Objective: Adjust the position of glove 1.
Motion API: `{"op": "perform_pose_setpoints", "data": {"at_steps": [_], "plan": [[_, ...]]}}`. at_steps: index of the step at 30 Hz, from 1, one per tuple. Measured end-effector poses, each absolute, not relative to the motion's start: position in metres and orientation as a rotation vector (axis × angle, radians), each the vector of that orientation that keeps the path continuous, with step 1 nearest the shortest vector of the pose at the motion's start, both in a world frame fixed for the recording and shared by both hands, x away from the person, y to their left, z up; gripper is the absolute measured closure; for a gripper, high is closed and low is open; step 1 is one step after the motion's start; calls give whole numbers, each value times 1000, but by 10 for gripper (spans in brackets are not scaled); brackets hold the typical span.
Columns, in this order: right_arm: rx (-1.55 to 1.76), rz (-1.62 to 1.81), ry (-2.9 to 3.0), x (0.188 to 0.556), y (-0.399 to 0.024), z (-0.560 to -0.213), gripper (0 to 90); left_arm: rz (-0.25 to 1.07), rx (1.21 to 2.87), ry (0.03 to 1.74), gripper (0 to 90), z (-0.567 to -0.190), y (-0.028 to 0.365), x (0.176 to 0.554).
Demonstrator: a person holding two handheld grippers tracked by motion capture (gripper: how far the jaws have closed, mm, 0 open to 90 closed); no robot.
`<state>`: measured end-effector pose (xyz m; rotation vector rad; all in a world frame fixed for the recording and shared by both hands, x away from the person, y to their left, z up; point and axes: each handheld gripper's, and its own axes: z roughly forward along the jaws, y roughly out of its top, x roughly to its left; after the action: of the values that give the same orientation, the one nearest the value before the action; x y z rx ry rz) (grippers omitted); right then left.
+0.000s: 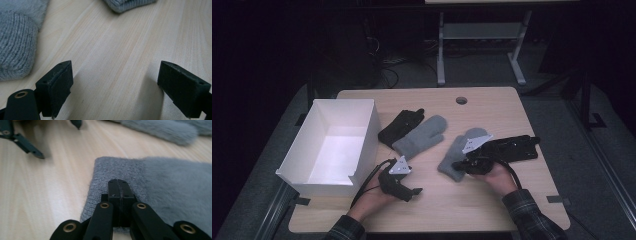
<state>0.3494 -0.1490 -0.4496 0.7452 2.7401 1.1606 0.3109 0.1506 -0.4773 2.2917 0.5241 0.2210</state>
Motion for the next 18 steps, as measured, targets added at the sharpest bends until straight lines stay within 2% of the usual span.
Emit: {"op": "perform_pose_setpoints", "data": {"at_steps": [7, 13, 18], "plan": [[717, 1187, 2711, 347, -144, -442, 900, 222, 2290, 527, 124, -477, 150, 311], [890, 1159, 2579, 379, -165, -438, 900, 214, 2294, 534, 124, -477, 150, 311], [989, 1092, 2546, 395, -170, -454, 900, 215, 2293, 533, 124, -477, 150, 311]]}}
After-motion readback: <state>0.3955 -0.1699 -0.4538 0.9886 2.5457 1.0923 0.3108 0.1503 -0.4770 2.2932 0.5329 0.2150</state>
